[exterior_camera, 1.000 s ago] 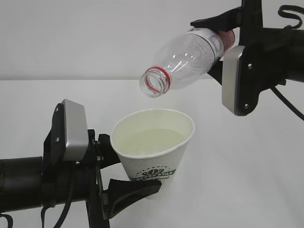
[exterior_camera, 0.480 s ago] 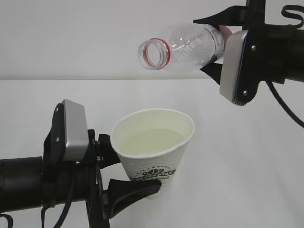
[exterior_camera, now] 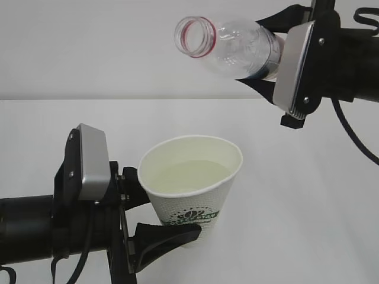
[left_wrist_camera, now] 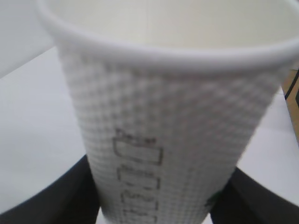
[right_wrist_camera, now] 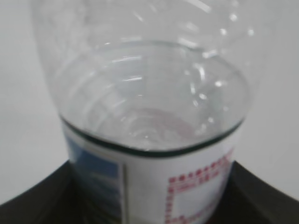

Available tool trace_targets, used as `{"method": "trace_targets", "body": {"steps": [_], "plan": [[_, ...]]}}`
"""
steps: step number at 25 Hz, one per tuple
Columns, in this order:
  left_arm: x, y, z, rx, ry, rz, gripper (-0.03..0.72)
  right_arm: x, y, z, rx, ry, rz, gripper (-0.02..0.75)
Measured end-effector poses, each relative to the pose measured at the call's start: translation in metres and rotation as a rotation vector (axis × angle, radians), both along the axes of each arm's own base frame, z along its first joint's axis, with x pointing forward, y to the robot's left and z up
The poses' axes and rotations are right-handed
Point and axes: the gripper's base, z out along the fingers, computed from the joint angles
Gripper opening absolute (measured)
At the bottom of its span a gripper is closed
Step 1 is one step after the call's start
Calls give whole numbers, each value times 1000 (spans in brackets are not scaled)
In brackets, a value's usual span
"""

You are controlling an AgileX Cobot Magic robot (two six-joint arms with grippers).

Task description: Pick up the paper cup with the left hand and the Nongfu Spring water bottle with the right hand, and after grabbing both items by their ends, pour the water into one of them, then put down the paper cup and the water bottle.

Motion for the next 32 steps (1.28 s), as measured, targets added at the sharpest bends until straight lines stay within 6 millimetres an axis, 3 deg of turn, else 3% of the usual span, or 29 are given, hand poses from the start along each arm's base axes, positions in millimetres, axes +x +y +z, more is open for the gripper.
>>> {"method": "trace_targets", "body": {"steps": [32], "plan": [[0, 0, 0, 0, 0, 0, 464, 0, 0, 0, 311, 283, -77, 505]]}}
